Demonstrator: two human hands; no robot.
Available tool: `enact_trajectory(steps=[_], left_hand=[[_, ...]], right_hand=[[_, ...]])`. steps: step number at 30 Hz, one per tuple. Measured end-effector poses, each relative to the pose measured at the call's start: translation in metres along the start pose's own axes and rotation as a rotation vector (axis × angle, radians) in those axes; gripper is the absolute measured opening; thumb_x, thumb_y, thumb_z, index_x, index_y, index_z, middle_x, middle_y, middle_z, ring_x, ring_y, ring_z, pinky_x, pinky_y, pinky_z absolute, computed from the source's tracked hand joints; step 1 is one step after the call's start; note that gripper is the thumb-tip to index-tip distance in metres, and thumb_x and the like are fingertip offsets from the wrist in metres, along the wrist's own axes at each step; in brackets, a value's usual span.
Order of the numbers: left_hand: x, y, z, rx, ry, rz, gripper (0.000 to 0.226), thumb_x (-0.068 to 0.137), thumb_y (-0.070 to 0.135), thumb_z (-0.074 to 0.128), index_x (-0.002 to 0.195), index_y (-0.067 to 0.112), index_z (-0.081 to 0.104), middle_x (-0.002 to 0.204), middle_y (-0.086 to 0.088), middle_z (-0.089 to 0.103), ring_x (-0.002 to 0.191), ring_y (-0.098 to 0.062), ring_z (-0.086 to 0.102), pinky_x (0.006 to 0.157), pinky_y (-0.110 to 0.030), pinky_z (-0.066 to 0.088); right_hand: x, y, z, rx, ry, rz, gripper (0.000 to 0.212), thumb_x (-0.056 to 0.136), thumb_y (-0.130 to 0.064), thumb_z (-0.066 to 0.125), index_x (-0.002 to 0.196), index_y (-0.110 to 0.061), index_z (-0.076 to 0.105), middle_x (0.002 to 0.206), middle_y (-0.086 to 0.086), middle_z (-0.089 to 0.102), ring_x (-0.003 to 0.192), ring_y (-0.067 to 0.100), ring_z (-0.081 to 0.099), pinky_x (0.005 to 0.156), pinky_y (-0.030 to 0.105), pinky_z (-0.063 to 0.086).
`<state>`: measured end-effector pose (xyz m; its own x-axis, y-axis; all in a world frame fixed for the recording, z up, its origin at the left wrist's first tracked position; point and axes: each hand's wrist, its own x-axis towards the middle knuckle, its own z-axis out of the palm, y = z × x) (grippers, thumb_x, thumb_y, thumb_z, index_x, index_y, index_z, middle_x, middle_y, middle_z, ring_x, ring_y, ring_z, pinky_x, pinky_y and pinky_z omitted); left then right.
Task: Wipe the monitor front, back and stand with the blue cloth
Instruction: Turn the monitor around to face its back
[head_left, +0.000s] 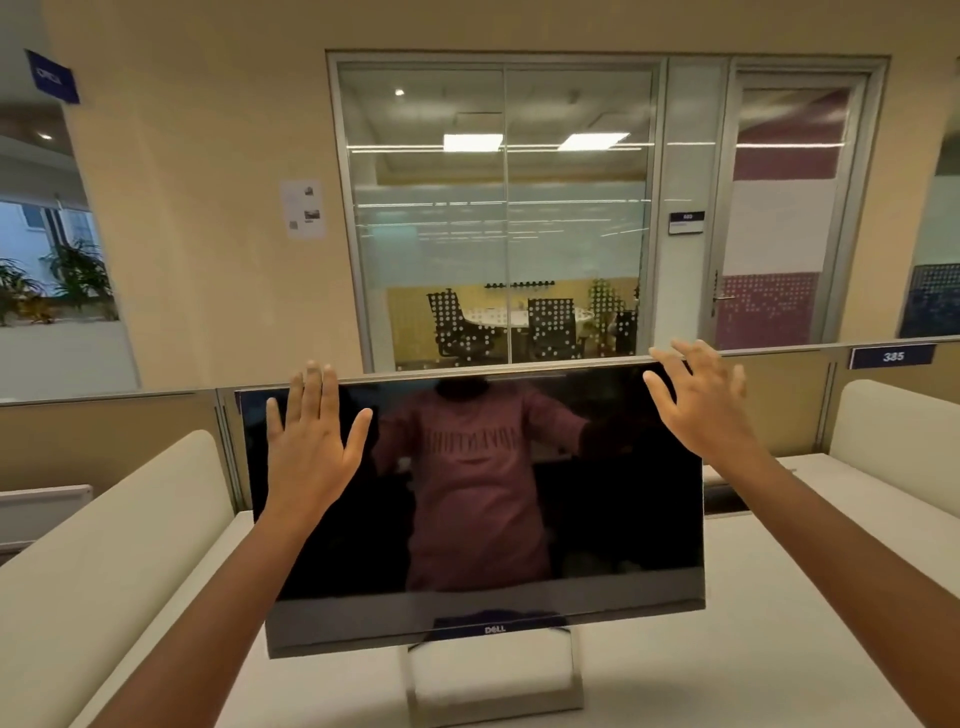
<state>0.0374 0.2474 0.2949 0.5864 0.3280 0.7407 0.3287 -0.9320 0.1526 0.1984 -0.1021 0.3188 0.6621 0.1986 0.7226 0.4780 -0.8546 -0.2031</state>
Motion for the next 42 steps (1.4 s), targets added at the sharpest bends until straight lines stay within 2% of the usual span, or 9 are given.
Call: enact_trajectory(steps=[9, 13, 17, 23, 27, 31, 35, 38, 42], left_hand=[[0.004, -0.004, 0.010, 0.045, -0.013, 0.027, 0.093, 0.075, 0.068, 0.008, 0.145, 0.007, 0.006, 0.155, -0.012, 0.006, 0.143, -0.025, 0.004, 0.113, -0.048, -0.003], [0.010, -0.005, 0.012, 0.030, -0.031, 0.023, 0.098, 0.070, 0.071, 0.007, 0.146, 0.009, 0.002, 0.155, -0.010, 0.003, 0.143, -0.023, 0.002, 0.113, -0.047, -0.005], [0.022, -0.010, 0.015, 0.046, -0.117, 0.011, 0.105, 0.063, 0.075, 0.000, 0.146, 0.010, -0.005, 0.155, -0.007, -0.004, 0.143, -0.020, -0.004, 0.113, -0.046, -0.006], [0.036, -0.009, 0.015, 0.051, -0.203, 0.022, 0.089, 0.085, 0.066, 0.028, 0.145, 0.008, -0.005, 0.155, -0.009, -0.004, 0.144, -0.022, -0.002, 0.114, -0.049, -0.001], [0.045, -0.010, 0.018, 0.057, -0.244, 0.022, 0.087, 0.087, 0.061, 0.030, 0.146, 0.008, -0.006, 0.156, -0.009, -0.005, 0.144, -0.022, -0.003, 0.114, -0.049, 0.000], [0.051, -0.012, 0.021, 0.016, -0.266, 0.027, 0.086, 0.087, 0.061, 0.030, 0.146, 0.009, -0.004, 0.156, -0.009, -0.005, 0.144, -0.022, -0.003, 0.114, -0.050, 0.002], [0.048, -0.013, 0.016, -0.030, -0.258, 0.065, 0.081, 0.089, 0.056, 0.032, 0.146, 0.008, 0.001, 0.155, -0.013, -0.001, 0.143, -0.027, 0.000, 0.114, -0.051, 0.006], [0.039, -0.008, 0.012, -0.022, -0.257, 0.142, 0.080, 0.088, 0.064, 0.020, 0.147, 0.012, 0.002, 0.155, -0.015, 0.001, 0.143, -0.029, 0.002, 0.114, -0.049, 0.007], [0.022, 0.019, 0.006, -0.032, -0.233, 0.290, 0.111, 0.060, 0.079, -0.026, 0.147, 0.017, 0.004, 0.155, -0.012, 0.006, 0.143, -0.025, 0.005, 0.115, -0.043, 0.007]], right_hand=[[-0.004, -0.012, -0.014, 0.002, -0.076, 0.001, 0.044, 0.096, -0.040, 0.037, 0.130, -0.014, 0.046, 0.134, 0.007, 0.046, 0.131, 0.024, 0.034, 0.107, 0.061, 0.017], [-0.010, -0.017, -0.012, -0.046, -0.011, 0.000, 0.045, 0.094, -0.041, 0.040, 0.123, -0.009, 0.052, 0.125, 0.013, 0.053, 0.121, 0.030, 0.042, 0.101, 0.058, 0.033], [-0.021, -0.023, -0.012, -0.100, 0.017, 0.018, 0.059, 0.088, -0.051, 0.028, 0.117, -0.007, 0.056, 0.116, 0.015, 0.057, 0.114, 0.034, 0.048, 0.090, 0.054, 0.042], [-0.035, -0.034, -0.016, -0.170, 0.009, 0.073, 0.061, 0.085, -0.051, 0.028, 0.114, -0.006, 0.057, 0.111, 0.016, 0.059, 0.110, 0.036, 0.051, 0.082, 0.055, 0.046], [-0.044, -0.044, -0.019, -0.212, 0.033, 0.100, 0.059, 0.085, -0.050, 0.032, 0.116, -0.006, 0.057, 0.112, 0.017, 0.058, 0.112, 0.037, 0.051, 0.084, 0.060, 0.043], [-0.047, -0.051, -0.021, -0.243, 0.038, 0.124, 0.051, 0.088, -0.041, 0.054, 0.124, -0.005, 0.053, 0.123, 0.020, 0.054, 0.122, 0.038, 0.044, 0.094, 0.067, 0.031], [-0.041, -0.060, -0.030, -0.286, -0.059, 0.135, 0.056, 0.093, -0.049, 0.037, 0.136, -0.014, 0.039, 0.140, 0.013, 0.040, 0.136, 0.029, 0.026, 0.108, 0.062, 0.011], [-0.036, -0.074, -0.028, -0.249, -0.053, 0.040, 0.052, 0.093, -0.048, 0.038, 0.134, -0.015, 0.044, 0.136, 0.012, 0.044, 0.134, 0.027, 0.030, 0.109, 0.061, 0.006], [-0.024, -0.097, -0.018, -0.263, -0.149, -0.095, 0.054, 0.094, -0.052, 0.030, 0.138, -0.022, 0.036, 0.135, 0.006, 0.045, 0.133, 0.023, 0.032, 0.111, 0.057, 0.006]])
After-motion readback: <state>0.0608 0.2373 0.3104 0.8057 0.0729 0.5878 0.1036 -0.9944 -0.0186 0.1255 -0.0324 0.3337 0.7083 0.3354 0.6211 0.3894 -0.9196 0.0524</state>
